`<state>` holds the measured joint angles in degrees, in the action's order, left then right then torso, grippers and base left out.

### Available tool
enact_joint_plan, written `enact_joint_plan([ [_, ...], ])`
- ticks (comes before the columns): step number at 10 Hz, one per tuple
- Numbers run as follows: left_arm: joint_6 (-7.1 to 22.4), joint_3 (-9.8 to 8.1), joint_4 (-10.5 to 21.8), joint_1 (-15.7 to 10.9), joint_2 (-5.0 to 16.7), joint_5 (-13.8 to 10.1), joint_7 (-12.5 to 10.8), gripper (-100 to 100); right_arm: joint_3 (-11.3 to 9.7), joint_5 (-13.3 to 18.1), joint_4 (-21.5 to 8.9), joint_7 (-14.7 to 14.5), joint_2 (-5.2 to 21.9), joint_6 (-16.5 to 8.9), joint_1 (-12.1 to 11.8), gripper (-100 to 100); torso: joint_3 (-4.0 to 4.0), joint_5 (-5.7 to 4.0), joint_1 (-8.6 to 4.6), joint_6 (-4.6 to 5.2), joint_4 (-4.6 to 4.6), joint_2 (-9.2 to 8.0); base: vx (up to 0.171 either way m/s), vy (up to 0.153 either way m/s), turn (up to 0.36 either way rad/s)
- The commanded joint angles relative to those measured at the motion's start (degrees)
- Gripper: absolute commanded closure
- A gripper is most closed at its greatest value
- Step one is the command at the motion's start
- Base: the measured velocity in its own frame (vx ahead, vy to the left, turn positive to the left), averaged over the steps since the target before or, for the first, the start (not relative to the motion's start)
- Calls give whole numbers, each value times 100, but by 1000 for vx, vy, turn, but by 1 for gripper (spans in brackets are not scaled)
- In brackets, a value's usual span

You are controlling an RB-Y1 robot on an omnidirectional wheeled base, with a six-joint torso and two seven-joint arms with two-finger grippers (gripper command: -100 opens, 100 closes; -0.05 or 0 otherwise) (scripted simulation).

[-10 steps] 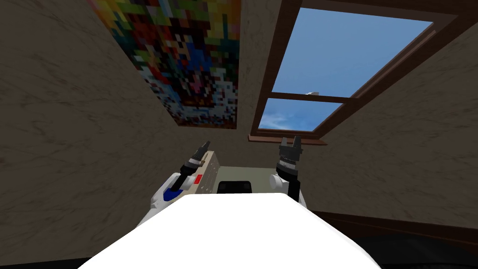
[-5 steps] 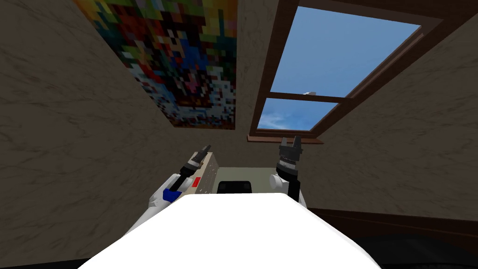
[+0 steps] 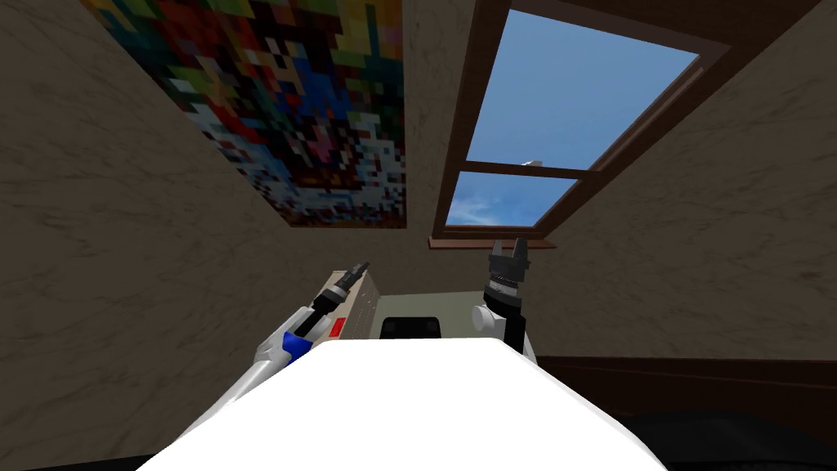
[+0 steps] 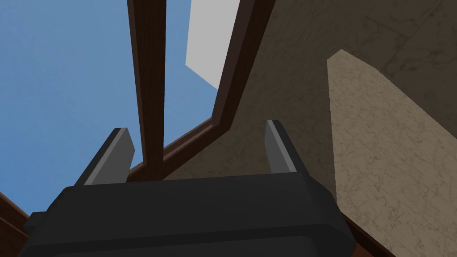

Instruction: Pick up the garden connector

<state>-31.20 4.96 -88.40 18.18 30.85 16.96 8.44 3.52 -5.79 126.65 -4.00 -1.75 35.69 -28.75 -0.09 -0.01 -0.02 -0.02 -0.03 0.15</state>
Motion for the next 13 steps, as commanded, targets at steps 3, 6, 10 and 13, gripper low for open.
enact_joint_plan([
  [3, -61, 196, 709, -32, 384, 239, -56, -100, 0, 0, 0, 0, 0, 0, 0, 0, -1, 0, -1, -1, 0, 1, 45, -9, -121],
  [6, -85, 292, 1159, -68, 554, 352, -90, -100, 0, 0, 0, 0, 0, 0, 0, 0, -1, 0, 2, 2, 0, 3, 42, 1, -108],
  [10, -113, 480, 1958, -129, 858, 576, -173, -100, 0, 0, 0, 0, 0, 0, 0, 0, 1, 0, 1, 0, 1, -2, 32, 0, -101],
  [13, -117, 567, 2412, -153, 991, 686, -222, -100, 0, 0, 0, 0, 0, 0, 0, 0, -1, 1, 6, 1, 0, 3, 43, 12, -101],
])
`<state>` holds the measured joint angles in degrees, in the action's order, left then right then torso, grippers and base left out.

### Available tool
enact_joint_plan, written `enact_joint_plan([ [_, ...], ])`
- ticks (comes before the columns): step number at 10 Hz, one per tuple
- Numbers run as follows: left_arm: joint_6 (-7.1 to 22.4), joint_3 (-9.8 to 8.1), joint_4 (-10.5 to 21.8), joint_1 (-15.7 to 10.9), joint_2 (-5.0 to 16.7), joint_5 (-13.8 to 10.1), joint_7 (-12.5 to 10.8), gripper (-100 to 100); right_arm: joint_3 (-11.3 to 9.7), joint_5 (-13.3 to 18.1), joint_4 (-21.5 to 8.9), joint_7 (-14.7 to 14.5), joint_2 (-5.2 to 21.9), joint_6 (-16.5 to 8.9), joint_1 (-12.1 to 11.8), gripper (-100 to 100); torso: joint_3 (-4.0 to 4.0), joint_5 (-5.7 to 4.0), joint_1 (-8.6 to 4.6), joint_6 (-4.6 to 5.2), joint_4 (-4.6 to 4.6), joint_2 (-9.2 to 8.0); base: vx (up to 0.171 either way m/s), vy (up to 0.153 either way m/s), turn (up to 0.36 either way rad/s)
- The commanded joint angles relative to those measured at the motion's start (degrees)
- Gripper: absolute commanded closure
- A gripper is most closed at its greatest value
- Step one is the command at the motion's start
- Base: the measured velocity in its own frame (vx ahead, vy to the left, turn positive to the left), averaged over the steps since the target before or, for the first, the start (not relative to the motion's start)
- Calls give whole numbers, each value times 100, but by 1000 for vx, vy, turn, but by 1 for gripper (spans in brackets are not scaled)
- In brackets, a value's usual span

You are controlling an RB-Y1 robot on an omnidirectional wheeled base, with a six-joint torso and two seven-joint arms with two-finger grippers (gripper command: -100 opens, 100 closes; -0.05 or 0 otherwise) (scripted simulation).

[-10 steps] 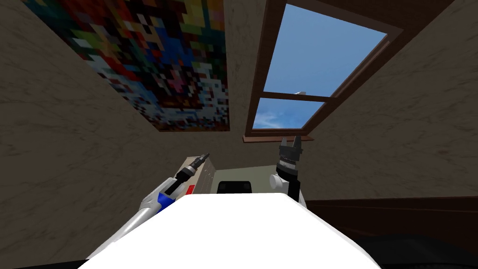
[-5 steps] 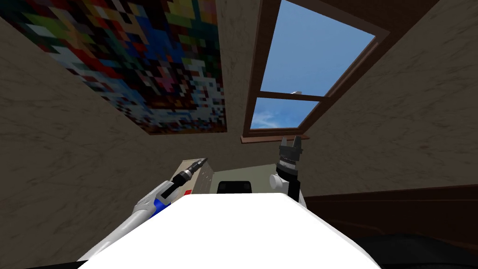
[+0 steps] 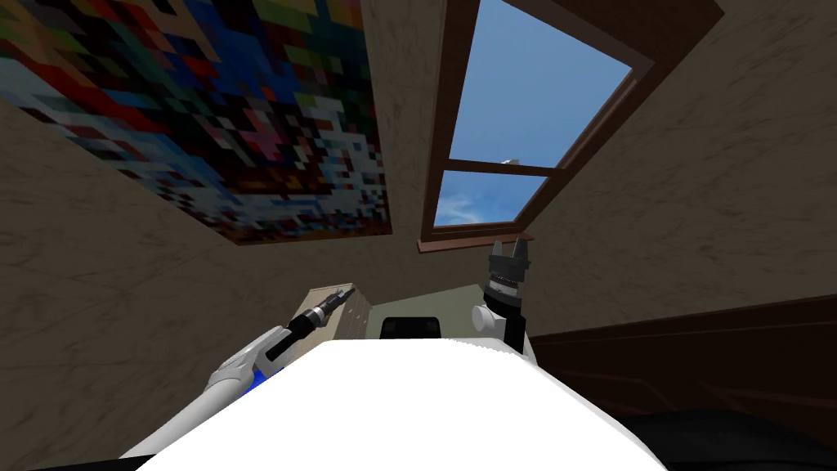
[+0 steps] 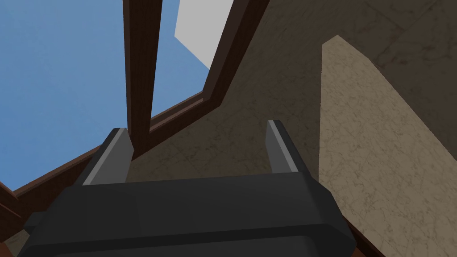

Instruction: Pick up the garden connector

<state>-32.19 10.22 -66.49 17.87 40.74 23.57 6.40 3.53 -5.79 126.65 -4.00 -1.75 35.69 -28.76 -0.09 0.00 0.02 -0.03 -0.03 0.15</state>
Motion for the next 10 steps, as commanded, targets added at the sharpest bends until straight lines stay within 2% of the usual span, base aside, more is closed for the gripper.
enact_joint_plan([
  [1, -18, 41, 286, -122, 1, 25, -18, -100, 0, 0, 0, 0, 0, 0, 0, 0, 0, 0, 0, 0, 0, 0, 14, 2, 13],
  [2, -18, 41, 358, -122, 1, 25, -18, -100, 0, 0, 0, 0, 0, 0, 0, 0, 3, 0, -4, 1, 1, -6, 0, 0, 0],
  [3, -13, 123, 553, -141, 120, 131, -71, -100, 0, 0, 0, 0, 0, 0, 0, 0, 7, -1, -7, 0, 3, -12, 23, 4, -166],
  [4, -13, 123, 754, -141, 120, 131, -71, -100, -1, 0, 0, 0, 0, 0, 1, 0, 5, -1, -4, 4, 2, -7, 30, 15, -89],
  [5, -2, 197, 926, -157, 226, 232, -127, -100, 0, 0, 0, 0, 0, 0, 0, 0, 3, 0, -1, 0, 1, -5, 41, 15, -156],
  [6, -2, 197, 944, -157, 226, 232, -127, -100, 0, 0, 0, 0, 0, 0, 1, 0, 1, -1, 0, 3, 1, -1, 39, 27, -66],
  [7, -2, 197, 1135, -157, 226, 232, -127, -100, 0, 0, 0, 0, 0, 0, 0, 0, 0, 1, 3, 0, 0, 0, 20, 17, 14],
  [10, 38, 327, 1693, -177, 401, 422, -247, -100, 0, 0, 0, 0, 0, 0, 0, 0, 2, 1, 2, 0, 1, -4, 30, 23, -119],
])
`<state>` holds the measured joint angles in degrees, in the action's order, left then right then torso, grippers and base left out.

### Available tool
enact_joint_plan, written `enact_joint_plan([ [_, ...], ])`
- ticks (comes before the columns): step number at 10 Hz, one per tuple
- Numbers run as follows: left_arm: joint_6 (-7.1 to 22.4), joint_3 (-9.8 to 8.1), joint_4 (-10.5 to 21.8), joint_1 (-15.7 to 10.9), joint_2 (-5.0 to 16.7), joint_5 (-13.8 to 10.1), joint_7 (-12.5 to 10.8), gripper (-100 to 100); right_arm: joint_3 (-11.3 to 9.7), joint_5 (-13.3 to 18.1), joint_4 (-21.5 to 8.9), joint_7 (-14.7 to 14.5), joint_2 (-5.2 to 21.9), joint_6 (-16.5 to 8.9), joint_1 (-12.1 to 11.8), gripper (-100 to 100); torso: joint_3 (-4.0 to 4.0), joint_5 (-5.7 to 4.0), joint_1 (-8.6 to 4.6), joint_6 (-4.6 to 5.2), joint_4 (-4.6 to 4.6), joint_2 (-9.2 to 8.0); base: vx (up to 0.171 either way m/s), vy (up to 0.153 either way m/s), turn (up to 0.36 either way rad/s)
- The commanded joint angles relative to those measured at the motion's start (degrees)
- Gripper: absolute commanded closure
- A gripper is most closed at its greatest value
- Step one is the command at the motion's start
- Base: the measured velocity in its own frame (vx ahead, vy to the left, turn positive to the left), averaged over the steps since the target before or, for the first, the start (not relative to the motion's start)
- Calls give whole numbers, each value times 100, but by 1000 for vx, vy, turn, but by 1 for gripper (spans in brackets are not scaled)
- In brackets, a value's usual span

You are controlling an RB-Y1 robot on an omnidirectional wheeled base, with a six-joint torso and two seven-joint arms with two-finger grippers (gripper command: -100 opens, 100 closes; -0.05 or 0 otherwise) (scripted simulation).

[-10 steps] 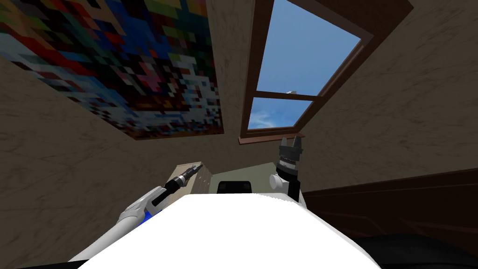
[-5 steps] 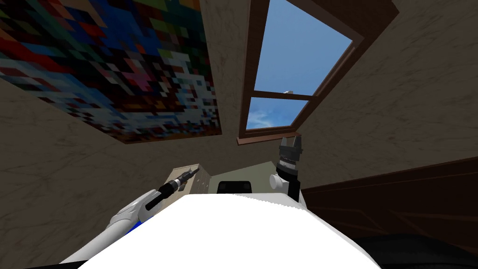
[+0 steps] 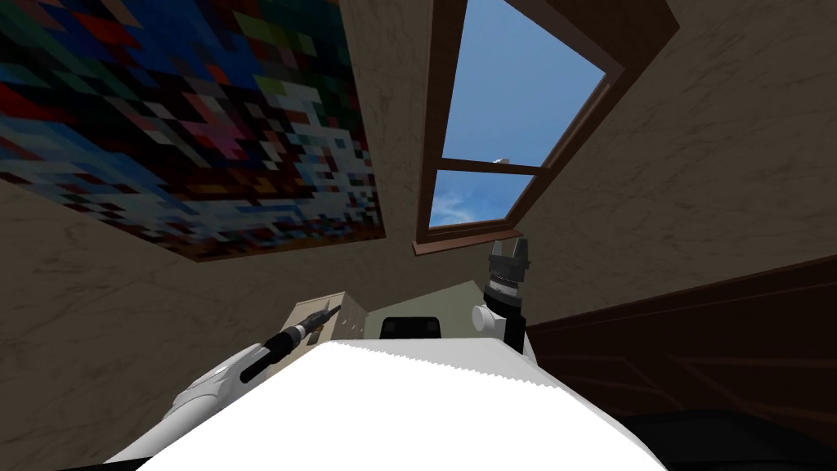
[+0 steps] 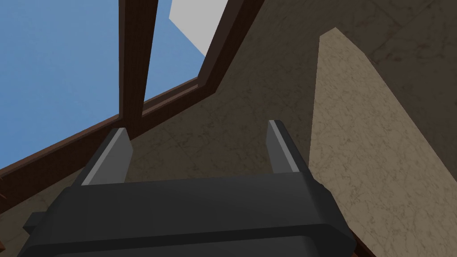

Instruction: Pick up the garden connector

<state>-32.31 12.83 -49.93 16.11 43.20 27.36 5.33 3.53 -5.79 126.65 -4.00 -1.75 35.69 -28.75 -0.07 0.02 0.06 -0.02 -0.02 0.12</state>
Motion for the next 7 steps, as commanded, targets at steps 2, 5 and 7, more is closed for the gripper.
enact_joint_plan([
  [2, 51, 66, 190, -1, 155, 43, -140, -100, 0, 0, 0, 0, 0, 0, -1, 0, 0, -2, -1, -2, 0, -1, 22, 19, -28],
  [5, 102, 181, 660, -5, 270, 215, -269, -100, 0, 0, 0, 0, 0, 0, 0, 0, 1, -1, -6, -2, 1, -3, 26, 15, -111],
  [7, 102, 181, 798, -5, 270, 215, -269, -100, 0, 0, 0, 0, 0, 0, 0, 0, 0, -1, -5, -1, 0, 0, 22, 12, -35],
])
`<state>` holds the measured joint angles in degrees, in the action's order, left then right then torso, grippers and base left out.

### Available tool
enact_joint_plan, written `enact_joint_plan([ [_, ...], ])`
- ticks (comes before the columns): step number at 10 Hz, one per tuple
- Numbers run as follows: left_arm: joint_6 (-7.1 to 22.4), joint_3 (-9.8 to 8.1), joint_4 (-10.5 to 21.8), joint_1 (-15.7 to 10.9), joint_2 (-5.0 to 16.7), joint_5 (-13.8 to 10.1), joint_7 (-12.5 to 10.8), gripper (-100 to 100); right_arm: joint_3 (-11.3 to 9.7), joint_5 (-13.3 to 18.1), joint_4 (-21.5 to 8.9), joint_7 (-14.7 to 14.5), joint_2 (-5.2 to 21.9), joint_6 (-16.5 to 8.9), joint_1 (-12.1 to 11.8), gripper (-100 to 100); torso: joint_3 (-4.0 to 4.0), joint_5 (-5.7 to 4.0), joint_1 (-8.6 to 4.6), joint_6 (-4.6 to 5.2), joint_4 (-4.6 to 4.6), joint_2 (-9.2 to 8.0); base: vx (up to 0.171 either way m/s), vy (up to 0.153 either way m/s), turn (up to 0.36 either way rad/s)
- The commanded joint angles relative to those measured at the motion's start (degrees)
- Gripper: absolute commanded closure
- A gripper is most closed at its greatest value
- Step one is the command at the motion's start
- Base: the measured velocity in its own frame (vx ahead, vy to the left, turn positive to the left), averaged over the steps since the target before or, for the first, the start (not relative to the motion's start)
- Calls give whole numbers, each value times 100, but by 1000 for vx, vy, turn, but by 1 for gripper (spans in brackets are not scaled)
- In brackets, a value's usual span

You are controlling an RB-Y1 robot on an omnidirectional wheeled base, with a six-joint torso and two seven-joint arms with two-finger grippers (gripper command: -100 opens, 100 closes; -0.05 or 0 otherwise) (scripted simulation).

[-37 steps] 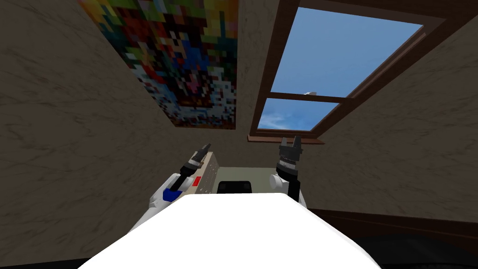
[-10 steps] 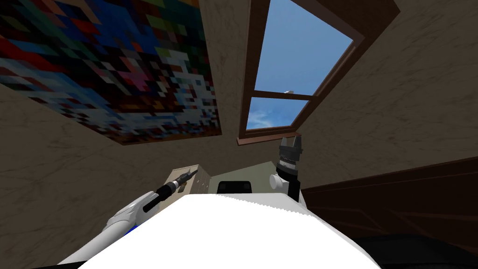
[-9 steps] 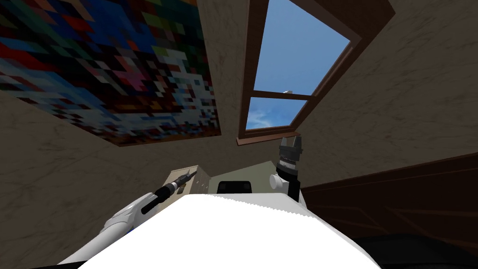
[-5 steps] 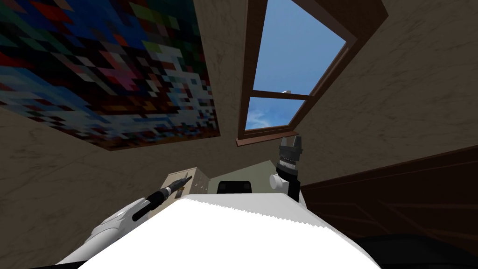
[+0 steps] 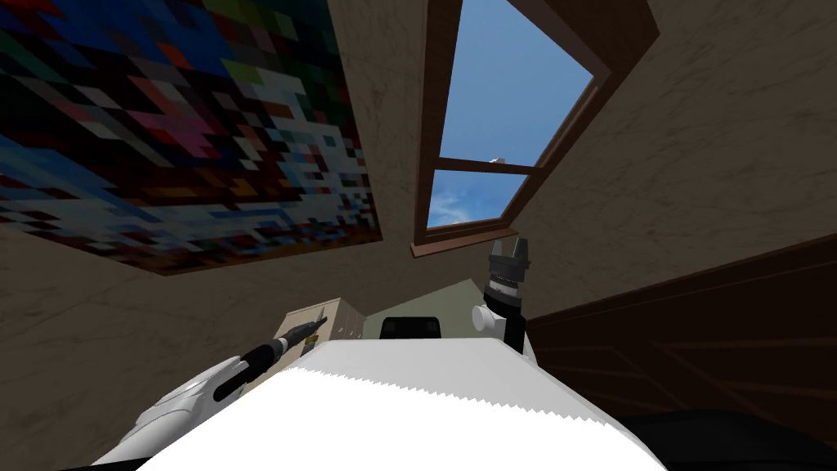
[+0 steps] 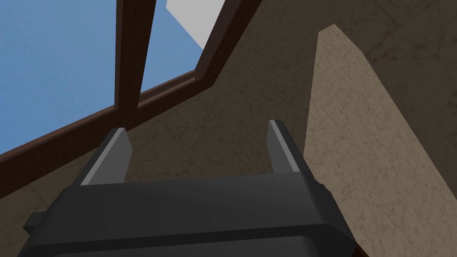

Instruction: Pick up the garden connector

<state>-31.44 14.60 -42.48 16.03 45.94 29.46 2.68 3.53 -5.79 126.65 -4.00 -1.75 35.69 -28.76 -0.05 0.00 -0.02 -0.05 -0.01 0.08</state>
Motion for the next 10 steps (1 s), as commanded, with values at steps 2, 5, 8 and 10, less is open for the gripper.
enact_joint_plan([
  [2, 68, 117, 459, 15, 40, 161, -135, -100, 0, 0, 0, 0, 0, 0, 1, 0, -1, 0, -1, 3, 0, 3, 37, 1, -182],
  [5, 94, 172, 697, 26, 35, 232, -201, -100, 0, 0, 0, 0, 0, 0, 0, 0, -1, -1, -4, -1, -1, 2, 28, -2, -35],
  [8, 121, 224, 928, 42, 17, 298, -265, -100, 0, 0, 0, 0, 0, 0, 0, 0, 1, -1, -5, 0, 0, -1, 19, -5, -65],
  [10, 171, 317, 1196, 84, -41, 411, -382, -100, 0, 0, 0, 0, 0, 0, 0, 0, -1, -1, -7, 2, 0, 2, 40, -11, -142],
])
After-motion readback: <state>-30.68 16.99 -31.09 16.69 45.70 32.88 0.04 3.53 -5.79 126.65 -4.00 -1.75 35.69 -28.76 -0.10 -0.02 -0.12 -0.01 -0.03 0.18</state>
